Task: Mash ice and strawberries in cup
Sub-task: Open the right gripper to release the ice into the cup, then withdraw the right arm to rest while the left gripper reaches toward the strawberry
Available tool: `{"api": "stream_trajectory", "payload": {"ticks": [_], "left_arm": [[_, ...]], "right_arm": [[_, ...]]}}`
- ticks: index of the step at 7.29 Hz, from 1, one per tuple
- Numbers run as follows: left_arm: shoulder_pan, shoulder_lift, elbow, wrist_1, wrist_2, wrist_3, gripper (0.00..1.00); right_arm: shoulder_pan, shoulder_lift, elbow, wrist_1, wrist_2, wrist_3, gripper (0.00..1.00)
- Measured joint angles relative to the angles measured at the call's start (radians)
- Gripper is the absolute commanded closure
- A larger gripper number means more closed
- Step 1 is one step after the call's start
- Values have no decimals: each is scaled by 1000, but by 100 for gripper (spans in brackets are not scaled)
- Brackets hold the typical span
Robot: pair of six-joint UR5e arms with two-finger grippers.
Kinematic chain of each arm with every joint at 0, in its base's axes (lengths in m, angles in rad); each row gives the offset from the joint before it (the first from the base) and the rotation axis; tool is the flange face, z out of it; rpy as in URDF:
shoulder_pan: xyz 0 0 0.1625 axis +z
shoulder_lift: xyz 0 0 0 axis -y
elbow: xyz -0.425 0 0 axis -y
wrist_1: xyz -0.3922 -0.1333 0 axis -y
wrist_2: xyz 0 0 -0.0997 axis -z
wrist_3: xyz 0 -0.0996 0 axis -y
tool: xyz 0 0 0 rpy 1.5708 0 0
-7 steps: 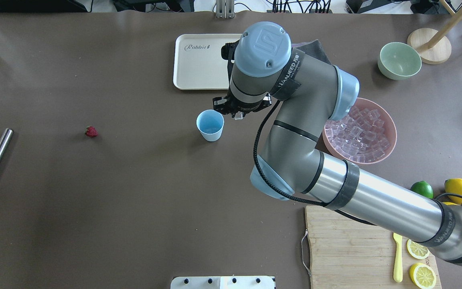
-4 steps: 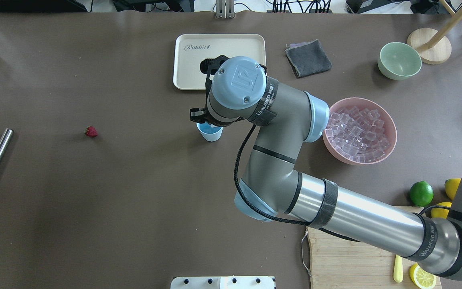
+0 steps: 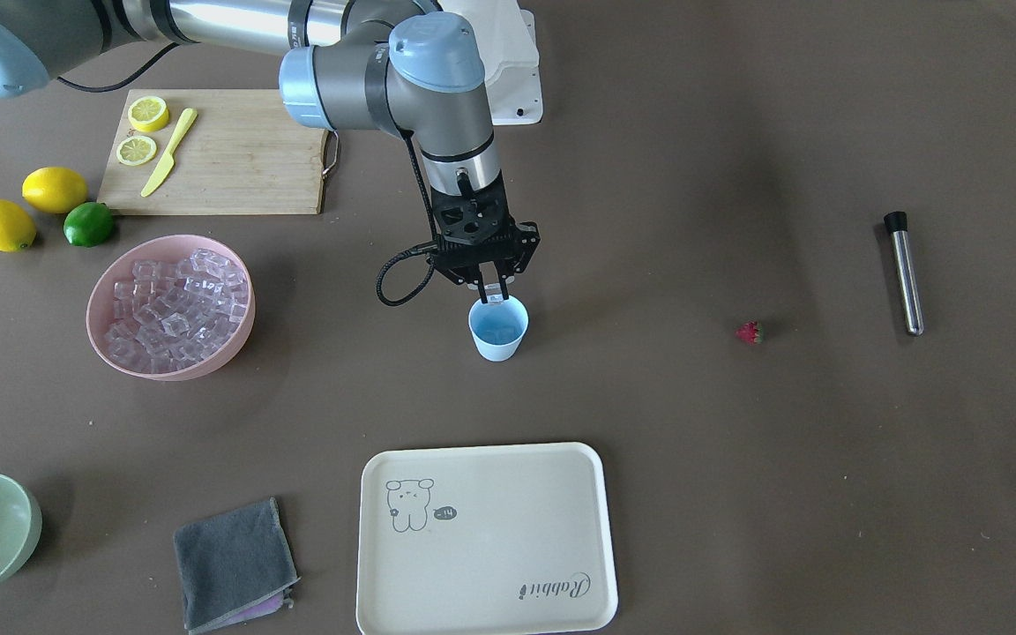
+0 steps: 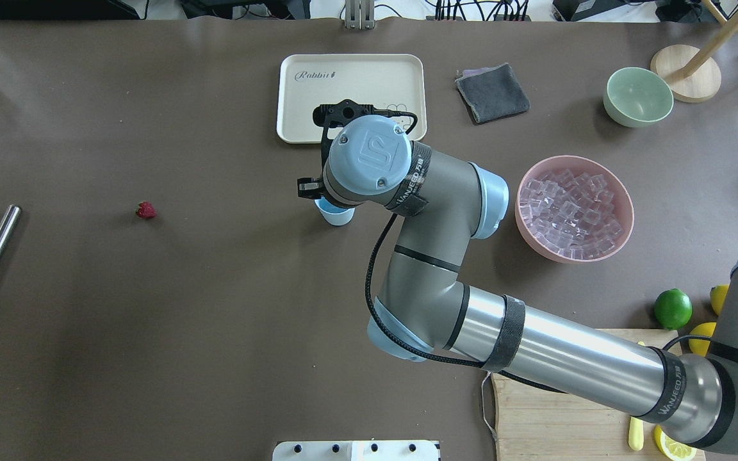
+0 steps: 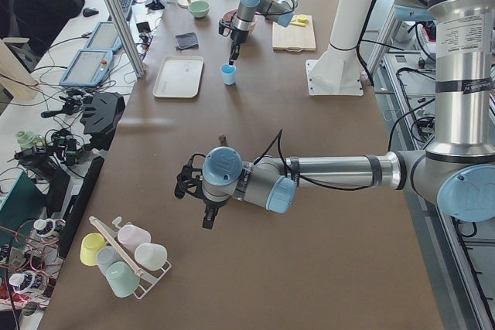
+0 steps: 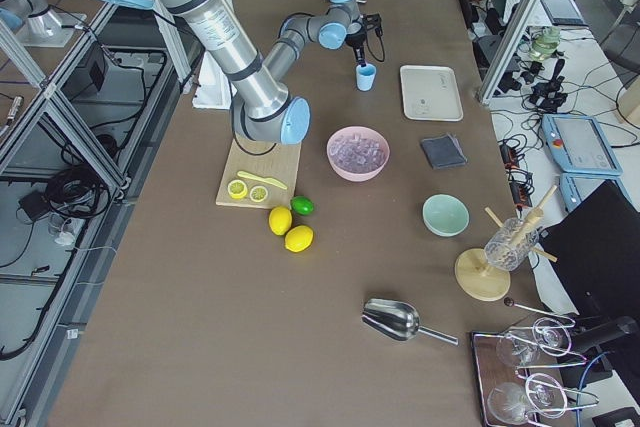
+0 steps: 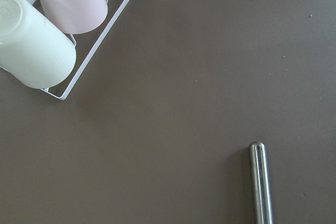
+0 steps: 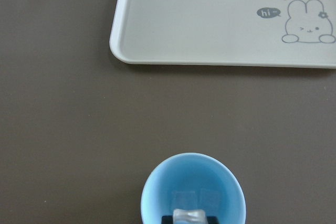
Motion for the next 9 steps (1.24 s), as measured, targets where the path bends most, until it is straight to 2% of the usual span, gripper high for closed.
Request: {"api": "stream_trajectory", "payload": {"ticks": [1, 2, 6, 7, 9], "left_arm": [[0, 0, -1, 0, 0, 1, 1], [0, 0, -2, 0, 0, -1, 1], [16, -17, -11, 4, 1, -20, 1], [50, -27, -19, 1, 4, -61, 1], [174, -55, -33, -52, 27, -241, 1]], "right_arm": [[-2, 1, -8, 9, -11, 3, 53], [-8, 1, -12, 18, -24, 5, 2], [-23, -18, 4, 37, -39, 6, 1], [-8, -50, 33, 35, -24, -3, 1], [58, -154, 131, 30, 70, -47, 1]]}}
